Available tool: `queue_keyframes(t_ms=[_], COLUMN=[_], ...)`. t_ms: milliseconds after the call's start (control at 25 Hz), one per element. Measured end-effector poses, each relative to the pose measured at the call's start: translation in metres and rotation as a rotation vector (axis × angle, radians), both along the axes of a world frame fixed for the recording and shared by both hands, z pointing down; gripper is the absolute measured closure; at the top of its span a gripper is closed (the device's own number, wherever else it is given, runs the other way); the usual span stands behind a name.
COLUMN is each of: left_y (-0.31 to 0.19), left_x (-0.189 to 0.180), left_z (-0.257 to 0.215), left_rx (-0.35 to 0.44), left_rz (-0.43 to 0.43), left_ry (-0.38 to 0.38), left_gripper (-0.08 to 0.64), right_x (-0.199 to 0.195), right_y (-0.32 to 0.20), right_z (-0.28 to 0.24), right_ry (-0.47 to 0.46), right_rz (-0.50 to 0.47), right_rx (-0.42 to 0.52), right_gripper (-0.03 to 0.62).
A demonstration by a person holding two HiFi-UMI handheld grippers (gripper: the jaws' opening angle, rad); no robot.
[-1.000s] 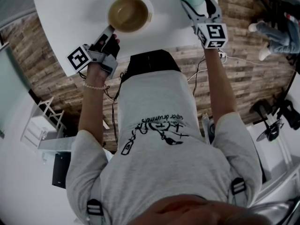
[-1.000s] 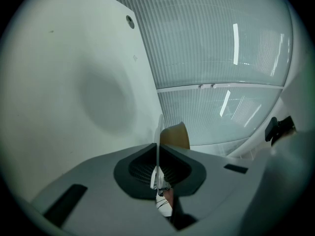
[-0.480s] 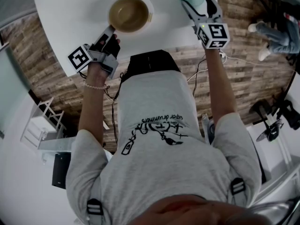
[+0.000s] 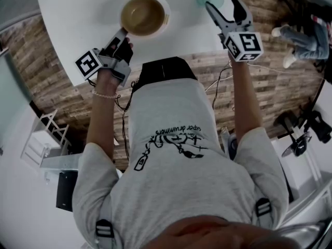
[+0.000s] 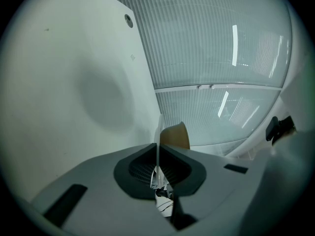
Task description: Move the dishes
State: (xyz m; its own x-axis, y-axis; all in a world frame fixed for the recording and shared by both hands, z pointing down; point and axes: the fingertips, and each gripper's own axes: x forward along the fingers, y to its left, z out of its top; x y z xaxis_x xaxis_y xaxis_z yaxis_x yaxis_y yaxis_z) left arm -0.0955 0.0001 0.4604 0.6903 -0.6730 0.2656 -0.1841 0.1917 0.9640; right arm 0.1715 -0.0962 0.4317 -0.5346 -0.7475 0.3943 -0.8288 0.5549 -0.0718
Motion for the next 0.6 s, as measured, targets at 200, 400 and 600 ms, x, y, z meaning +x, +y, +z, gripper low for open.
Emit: queue_keyframes(t_ms=[200, 400, 600], left_y=[0.001, 0.001, 0.001], left_x=[0.000, 0.000, -0.001], left_z=[0.001, 0.001, 0.002], left_rx=[0.007, 0.012, 0.011], left_rz=[0.001, -0.003, -0.005], left_ry=[0.004, 0.009, 0.011], left_gripper=[0.545, 0.545, 0.545], right_x=[-0.020, -0.047, -0.077], right_y=[0.010, 0.023, 0.038], right_z=[-0.026, -0.040, -0.042], right_ry=[-0.138, -0.235, -0.274], right_rz=[-0.038, -0.100, -0.180], right_rx=[-0.100, -0.221, -0.313], right_gripper=[0.227, 0.238, 0.346])
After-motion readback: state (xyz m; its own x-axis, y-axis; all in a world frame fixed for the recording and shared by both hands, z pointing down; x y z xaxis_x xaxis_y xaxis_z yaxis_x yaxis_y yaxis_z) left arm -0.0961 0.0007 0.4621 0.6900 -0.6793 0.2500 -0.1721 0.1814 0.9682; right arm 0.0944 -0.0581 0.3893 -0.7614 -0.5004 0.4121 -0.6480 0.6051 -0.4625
